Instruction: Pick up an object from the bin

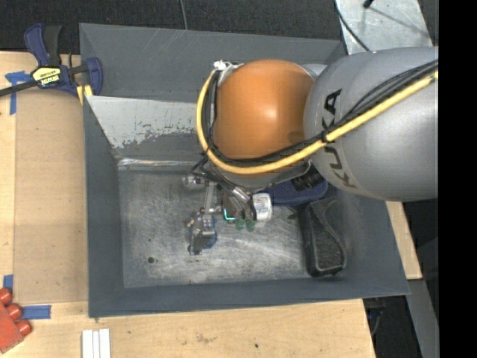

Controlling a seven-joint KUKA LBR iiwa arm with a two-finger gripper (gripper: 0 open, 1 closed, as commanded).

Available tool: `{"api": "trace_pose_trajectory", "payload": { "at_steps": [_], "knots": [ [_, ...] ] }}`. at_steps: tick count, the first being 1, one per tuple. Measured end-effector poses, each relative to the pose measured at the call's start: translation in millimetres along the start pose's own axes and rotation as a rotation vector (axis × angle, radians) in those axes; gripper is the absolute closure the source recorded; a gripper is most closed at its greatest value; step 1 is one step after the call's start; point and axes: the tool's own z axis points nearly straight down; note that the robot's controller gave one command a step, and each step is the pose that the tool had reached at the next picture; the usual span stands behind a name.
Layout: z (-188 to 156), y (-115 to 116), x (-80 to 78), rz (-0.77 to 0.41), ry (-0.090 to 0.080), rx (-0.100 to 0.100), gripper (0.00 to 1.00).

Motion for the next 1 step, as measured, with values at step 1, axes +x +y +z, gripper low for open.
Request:
{"api": "trace_pose_trajectory", "payload": {
  "at_steps": [1],
  "knots": [
    [144.1,-50.6,-13.8,-0.242,0.0,0.001,0.0]
  ]
}}
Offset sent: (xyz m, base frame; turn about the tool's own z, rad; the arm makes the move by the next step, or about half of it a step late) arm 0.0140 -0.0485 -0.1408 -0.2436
